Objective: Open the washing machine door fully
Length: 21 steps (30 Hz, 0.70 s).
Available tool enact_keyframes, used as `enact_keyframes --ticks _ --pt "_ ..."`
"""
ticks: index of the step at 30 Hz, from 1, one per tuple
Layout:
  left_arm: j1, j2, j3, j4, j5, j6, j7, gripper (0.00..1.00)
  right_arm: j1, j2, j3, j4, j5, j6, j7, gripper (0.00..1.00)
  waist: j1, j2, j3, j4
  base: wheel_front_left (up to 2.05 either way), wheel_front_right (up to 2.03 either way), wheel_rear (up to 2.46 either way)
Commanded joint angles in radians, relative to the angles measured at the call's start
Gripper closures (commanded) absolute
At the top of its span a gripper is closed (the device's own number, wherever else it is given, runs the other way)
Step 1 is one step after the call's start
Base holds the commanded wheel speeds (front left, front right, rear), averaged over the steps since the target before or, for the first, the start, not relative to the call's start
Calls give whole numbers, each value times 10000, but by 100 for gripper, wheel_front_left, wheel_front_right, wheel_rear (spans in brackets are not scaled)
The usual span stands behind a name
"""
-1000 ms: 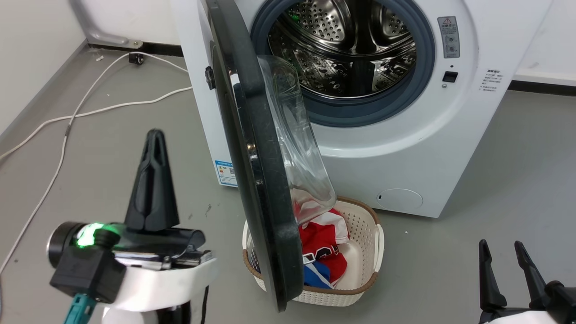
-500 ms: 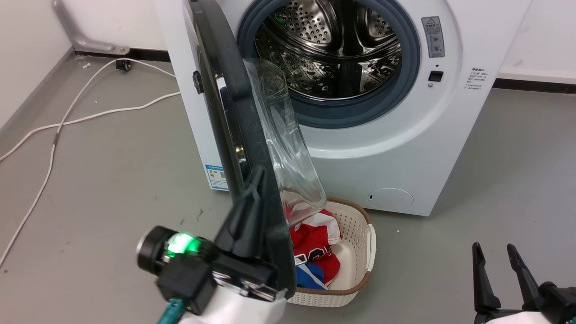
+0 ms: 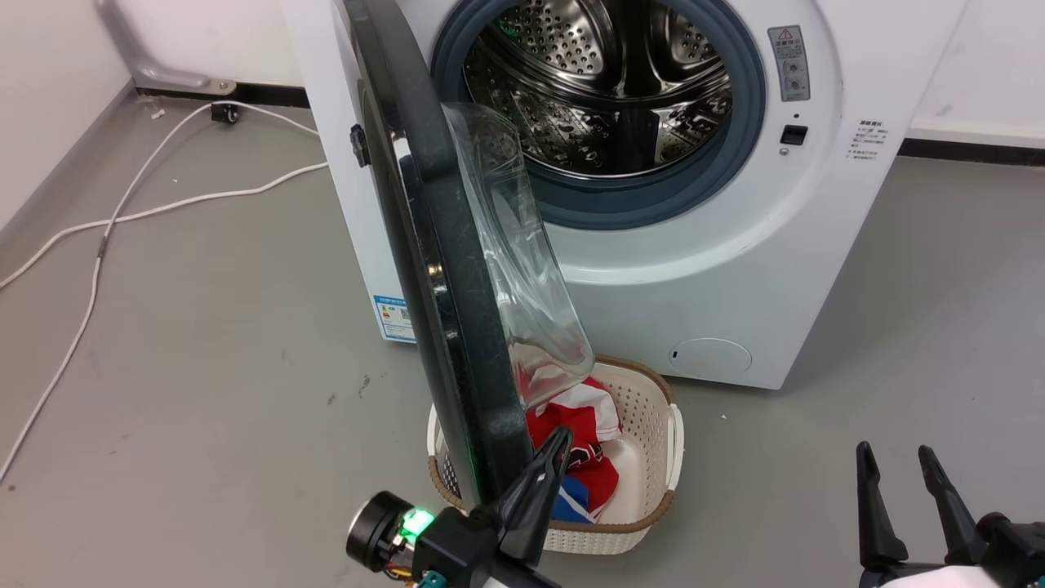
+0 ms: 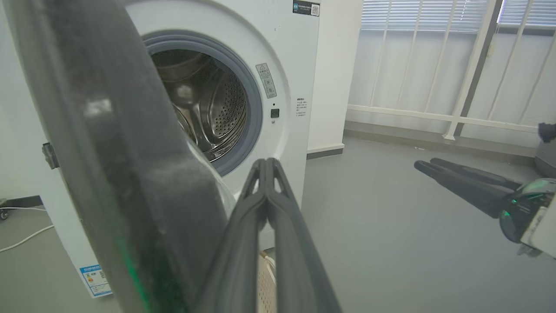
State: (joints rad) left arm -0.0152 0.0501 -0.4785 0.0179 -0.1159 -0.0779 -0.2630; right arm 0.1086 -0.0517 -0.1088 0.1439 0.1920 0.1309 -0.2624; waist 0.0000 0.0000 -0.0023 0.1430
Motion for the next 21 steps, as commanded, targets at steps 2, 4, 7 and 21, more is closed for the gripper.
enact_keyframes --ticks 2,4,7,21 --pt "-120 3 33 392 -37 125 -27 100 -73 28 57 25 38 -3 -36 0 0 0 24 -8 0 0 0" --pt "-235 3 124 674 -92 267 -26 100 -89 28 81 42 61 -3 -36 0 0 0 36 -6 0 0 0" --pt "-346 23 290 897 -140 409 -24 100 -78 28 97 56 87 -3 -36 0 0 0 33 22 0 0 0" --pt "-197 74 629 1012 -199 529 -2 100 115 27 270 148 229 -3 -34 0 0 0 -152 866 0 0 0"
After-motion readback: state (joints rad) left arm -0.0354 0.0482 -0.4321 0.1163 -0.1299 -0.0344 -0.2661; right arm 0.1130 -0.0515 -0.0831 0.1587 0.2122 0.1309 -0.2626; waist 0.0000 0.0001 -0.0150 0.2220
